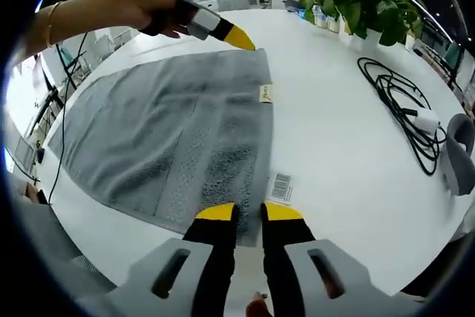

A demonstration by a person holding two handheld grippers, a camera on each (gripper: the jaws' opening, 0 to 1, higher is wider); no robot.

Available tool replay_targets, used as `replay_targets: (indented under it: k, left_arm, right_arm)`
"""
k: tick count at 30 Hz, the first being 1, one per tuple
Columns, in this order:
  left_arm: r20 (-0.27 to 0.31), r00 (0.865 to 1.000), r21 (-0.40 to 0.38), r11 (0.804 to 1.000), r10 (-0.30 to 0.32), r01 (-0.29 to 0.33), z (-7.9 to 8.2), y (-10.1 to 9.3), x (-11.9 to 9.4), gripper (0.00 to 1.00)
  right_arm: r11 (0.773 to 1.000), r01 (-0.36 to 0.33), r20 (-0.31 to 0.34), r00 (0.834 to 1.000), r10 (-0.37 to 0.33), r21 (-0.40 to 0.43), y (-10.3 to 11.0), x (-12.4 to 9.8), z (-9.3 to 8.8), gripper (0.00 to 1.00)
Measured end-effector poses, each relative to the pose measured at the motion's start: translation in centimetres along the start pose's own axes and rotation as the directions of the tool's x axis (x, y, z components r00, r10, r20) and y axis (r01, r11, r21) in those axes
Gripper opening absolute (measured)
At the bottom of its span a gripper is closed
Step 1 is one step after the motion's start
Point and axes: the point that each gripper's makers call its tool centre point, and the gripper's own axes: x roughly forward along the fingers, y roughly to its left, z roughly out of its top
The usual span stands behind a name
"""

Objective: Fold the towel on the table until its edges align and the towel forms a compact rectangular stack.

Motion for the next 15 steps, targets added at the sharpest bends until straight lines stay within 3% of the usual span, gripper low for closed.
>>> replay_targets:
  k: [15]
  left_arm:
    - [-0.017, 1.000, -0.025, 1.000, -0.011, 0.011, -0.65, -0.43, 0.74, 0.61]
  right_arm:
    - [0.999, 0.001, 0.007, 1.000, 0.000, -0.048, 0.88, -0.20, 0.64, 0.01]
